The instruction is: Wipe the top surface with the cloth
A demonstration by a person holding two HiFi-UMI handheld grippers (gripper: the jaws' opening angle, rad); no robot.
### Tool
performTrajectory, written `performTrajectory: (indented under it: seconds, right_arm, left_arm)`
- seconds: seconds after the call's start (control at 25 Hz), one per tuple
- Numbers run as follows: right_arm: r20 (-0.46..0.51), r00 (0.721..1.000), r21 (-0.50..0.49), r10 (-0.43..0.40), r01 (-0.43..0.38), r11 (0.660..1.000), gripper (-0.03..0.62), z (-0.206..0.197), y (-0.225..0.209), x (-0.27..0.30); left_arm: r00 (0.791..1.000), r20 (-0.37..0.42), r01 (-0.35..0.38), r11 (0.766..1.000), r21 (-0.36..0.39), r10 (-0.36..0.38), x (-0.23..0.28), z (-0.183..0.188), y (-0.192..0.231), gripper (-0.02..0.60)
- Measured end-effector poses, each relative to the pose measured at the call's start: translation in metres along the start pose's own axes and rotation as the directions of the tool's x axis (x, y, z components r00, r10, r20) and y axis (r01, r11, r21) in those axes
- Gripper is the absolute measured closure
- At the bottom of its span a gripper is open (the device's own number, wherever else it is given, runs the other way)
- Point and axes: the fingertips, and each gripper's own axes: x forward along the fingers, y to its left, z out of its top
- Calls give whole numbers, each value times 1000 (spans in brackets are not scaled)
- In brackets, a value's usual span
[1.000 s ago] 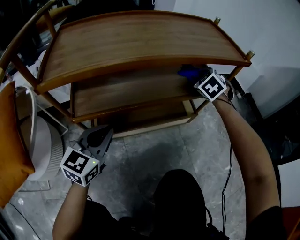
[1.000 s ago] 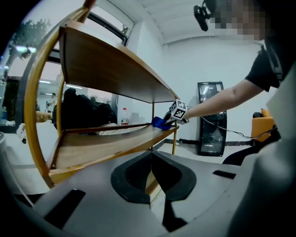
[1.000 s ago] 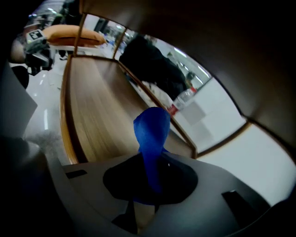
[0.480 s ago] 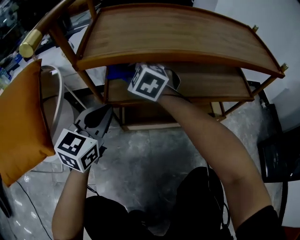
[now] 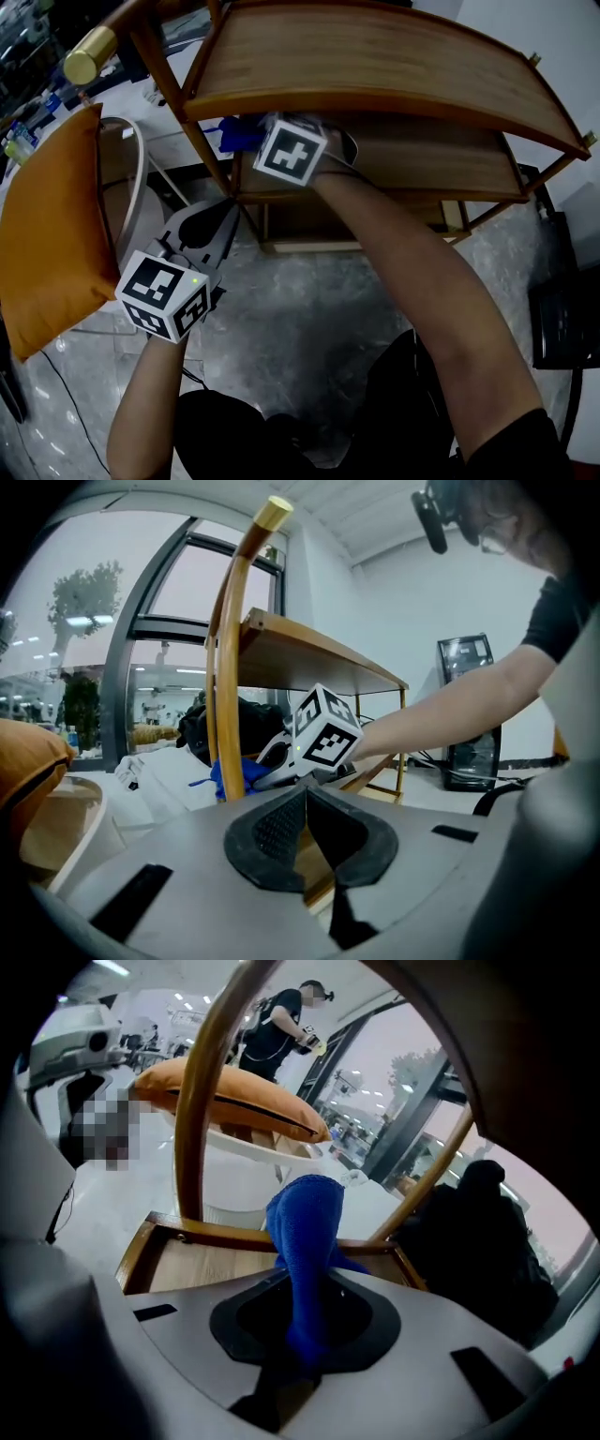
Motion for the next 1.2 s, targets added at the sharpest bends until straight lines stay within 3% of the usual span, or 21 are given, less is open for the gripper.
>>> performTrajectory:
  seconds: [0.36, 0.64, 1.0, 1.2]
  right_arm:
    - [-113, 993, 69, -23, 31, 997, 533, -68, -22, -33]
    - [-206, 976, 111, -72, 96, 989, 533, -139, -42, -74]
    - [-349, 932, 165, -97, 163, 973, 533, -225, -68, -135]
    - [-429, 888, 133, -163, 241, 961, 534, -277, -91, -175]
  left_arm:
    - [996, -22, 84, 996, 19, -84, 38, -7, -34, 569]
    - [975, -49, 218, 973, 75, -215, 71, -14, -92, 569]
    - [960, -49, 280, 958, 68, -277, 97, -13, -126, 569]
    - [952, -33, 306, 949, 75, -304, 112, -3, -142, 569]
